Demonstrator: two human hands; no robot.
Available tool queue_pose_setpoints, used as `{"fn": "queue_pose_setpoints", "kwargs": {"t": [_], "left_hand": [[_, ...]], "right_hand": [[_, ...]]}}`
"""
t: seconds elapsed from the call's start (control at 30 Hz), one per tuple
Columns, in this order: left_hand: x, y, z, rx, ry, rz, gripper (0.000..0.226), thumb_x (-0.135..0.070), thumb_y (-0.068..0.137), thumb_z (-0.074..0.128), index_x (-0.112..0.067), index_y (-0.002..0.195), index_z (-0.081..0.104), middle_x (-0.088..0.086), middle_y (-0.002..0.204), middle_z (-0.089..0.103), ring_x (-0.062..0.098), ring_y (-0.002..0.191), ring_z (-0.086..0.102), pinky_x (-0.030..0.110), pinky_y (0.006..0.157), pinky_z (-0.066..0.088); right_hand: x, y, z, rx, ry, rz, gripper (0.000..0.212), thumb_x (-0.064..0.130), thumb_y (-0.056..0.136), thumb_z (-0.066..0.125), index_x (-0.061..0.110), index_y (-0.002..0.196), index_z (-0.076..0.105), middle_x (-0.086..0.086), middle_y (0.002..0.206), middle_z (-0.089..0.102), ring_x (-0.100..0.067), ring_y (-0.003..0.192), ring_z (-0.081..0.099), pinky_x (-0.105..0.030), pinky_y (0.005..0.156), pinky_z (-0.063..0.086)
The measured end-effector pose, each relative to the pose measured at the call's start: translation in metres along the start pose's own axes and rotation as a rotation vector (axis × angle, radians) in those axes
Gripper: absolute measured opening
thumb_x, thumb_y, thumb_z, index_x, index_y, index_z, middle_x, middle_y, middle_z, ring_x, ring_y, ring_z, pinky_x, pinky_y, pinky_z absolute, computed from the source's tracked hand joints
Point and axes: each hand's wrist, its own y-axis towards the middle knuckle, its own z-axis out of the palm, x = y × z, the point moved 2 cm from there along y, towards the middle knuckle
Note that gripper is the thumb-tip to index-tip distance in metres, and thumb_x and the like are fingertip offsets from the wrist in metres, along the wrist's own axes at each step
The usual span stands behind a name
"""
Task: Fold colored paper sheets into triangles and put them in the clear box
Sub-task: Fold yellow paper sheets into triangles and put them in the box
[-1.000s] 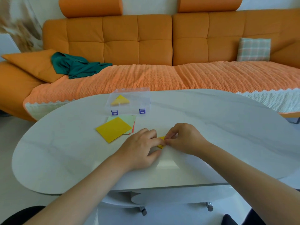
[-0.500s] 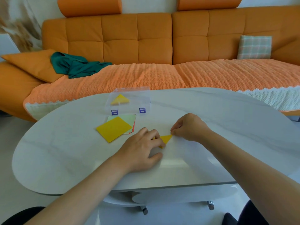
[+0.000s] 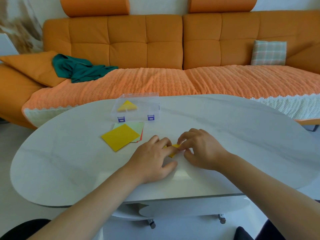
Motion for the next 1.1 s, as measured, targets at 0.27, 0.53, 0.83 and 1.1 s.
{"fn": "queue_pose_setpoints", "kwargs": {"t": [0.27, 0.53, 0.83, 1.1], "left_hand": [[0.003, -0.01, 0.0, 0.019, -0.172, -0.013, 0.04, -0.052, 0.086, 0.043, -0.035, 0.116, 0.064, -0.018, 0.115, 0.052, 0.008, 0.104, 0.04, 0.026, 0.092, 0.042], [0.007, -0.026, -0.005, 0.061, -0.29, -0.011, 0.04, -0.058, 0.086, 0.043, -0.037, 0.112, 0.066, -0.02, 0.128, 0.054, 0.004, 0.119, 0.043, 0.02, 0.102, 0.036], [0.007, -0.007, -0.008, -0.001, -0.255, -0.083, 0.032, -0.042, 0.086, 0.067, -0.033, 0.115, 0.055, -0.017, 0.11, 0.056, 0.007, 0.102, 0.046, 0.028, 0.088, 0.044], [0.02, 0.011, -0.008, 0.001, -0.209, -0.005, 0.022, -0.039, 0.086, 0.069, -0.027, 0.104, 0.073, -0.013, 0.1, 0.067, 0.009, 0.095, 0.054, 0.029, 0.084, 0.048]], "right_hand": [[0.0, -0.001, 0.007, -0.085, -0.026, 0.045, 0.03, 0.024, 0.081, 0.049, 0.03, 0.075, 0.078, 0.012, 0.084, 0.072, -0.02, 0.07, 0.059, -0.037, 0.063, 0.047], [0.0, 0.0, 0.009, -0.106, -0.055, 0.058, 0.038, 0.029, 0.08, 0.04, 0.027, 0.072, 0.076, 0.01, 0.071, 0.066, -0.02, 0.061, 0.052, -0.037, 0.059, 0.047], [0.007, 0.001, 0.005, -0.035, -0.008, 0.083, 0.024, 0.025, 0.075, 0.052, 0.026, 0.08, 0.076, 0.009, 0.077, 0.064, -0.02, 0.068, 0.056, -0.031, 0.064, 0.041], [0.005, 0.003, 0.001, 0.054, 0.098, 0.025, 0.032, 0.054, 0.085, 0.054, 0.036, 0.103, 0.074, 0.013, 0.083, 0.06, -0.011, 0.076, 0.054, -0.026, 0.068, 0.04]]}}
